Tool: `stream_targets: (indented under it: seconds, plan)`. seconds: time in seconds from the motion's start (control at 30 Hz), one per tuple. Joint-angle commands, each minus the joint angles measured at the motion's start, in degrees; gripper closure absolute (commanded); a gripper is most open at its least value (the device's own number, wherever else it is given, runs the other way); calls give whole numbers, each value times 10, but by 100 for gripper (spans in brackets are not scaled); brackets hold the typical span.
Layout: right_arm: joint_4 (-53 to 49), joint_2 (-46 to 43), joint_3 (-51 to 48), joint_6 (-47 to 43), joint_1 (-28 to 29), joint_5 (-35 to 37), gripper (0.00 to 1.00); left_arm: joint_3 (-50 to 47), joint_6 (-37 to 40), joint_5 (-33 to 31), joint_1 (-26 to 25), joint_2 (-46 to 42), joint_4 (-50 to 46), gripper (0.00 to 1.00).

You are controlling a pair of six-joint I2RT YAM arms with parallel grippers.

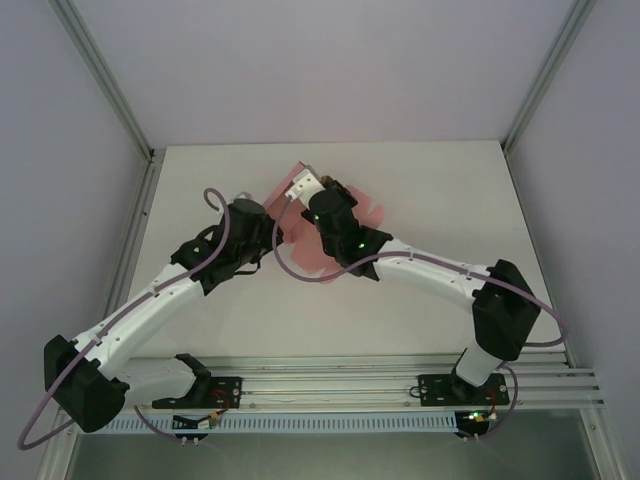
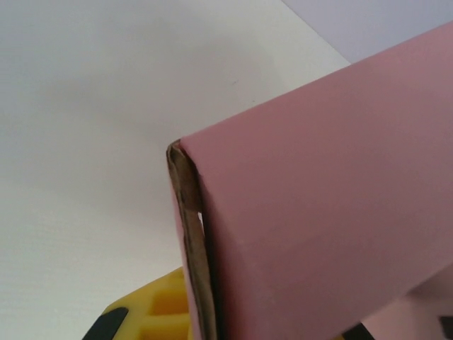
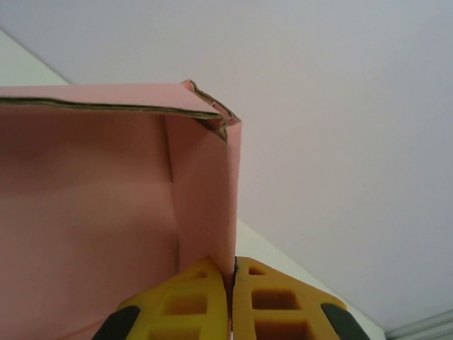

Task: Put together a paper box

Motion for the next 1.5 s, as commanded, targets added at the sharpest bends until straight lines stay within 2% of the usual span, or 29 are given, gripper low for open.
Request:
stream_targets:
  seconds: [0.0,0.1,0.17,0.23,0.3,0.33,0.4,0.47,0.5,0.53,0.63,0.7,0.83,0.9,1.0,1.17,1.23,1.27,1.3,1.37,1.4,1.43,1.47]
  plan:
    - [187,35,-11,-157,-44,163,100,24,-71,1,-14,-18,-145,100]
    - [279,62,-6,-235,-48,180,100,27,-95,8,-18,-14,-161,100]
    - [244,61,-2,-207,-52,175,100,29,-95,13,-20,-8,-166,100]
    - [62,42,19,-76,-59,144,100,40,-93,6,-21,-1,-178,100]
    - [-209,21,70,141,-77,44,100,46,-88,4,-20,1,-171,100]
    - [-259,14,76,190,-87,-15,100,47,-86,2,-20,1,-165,100]
    - [-236,-2,47,197,-92,-76,100,49,-75,0,-21,1,-157,100]
    - [-273,-8,52,228,-97,-131,91,54,-63,-6,-20,5,-152,100]
    - [-280,-13,49,231,-99,-161,91,54,-58,-5,-21,8,-146,100]
    - [-281,-18,45,236,-99,-181,90,53,-54,-3,-20,10,-136,100]
    - [-287,-35,32,244,-101,-240,78,53,-38,3,-20,21,-116,100]
    - [-286,-50,23,251,-102,-264,78,59,-26,6,-21,31,-118,100]
    - [-270,-80,10,249,-110,-252,84,59,-17,19,-21,38,-117,100]
    - [-273,-84,13,245,-112,-246,80,55,-15,26,-21,37,-112,100]
    - [-280,-85,16,237,-112,-236,66,46,-11,31,-21,36,-104,100]
    - [-282,-102,11,236,-114,-226,65,51,7,27,-21,39,-116,100]
    - [-289,-108,11,230,-113,-230,61,50,15,26,-21,38,-116,100]
    - [-296,-112,10,231,-114,-242,56,49,22,22,-20,38,-116,100]
    - [-306,-119,10,230,-115,-269,47,50,33,18,-20,40,-116,100]
    - [-339,-142,11,232,-117,-360,23,56,47,0,-20,49,-124,100]
    - [-362,-157,10,230,-118,-428,7,62,54,-10,-19,57,-130,100]
    - [-377,-172,7,229,-118,-483,0,69,58,-15,-18,66,-136,100]
    - [-392,-186,3,230,-119,-533,0,75,68,-16,-17,74,-137,100]
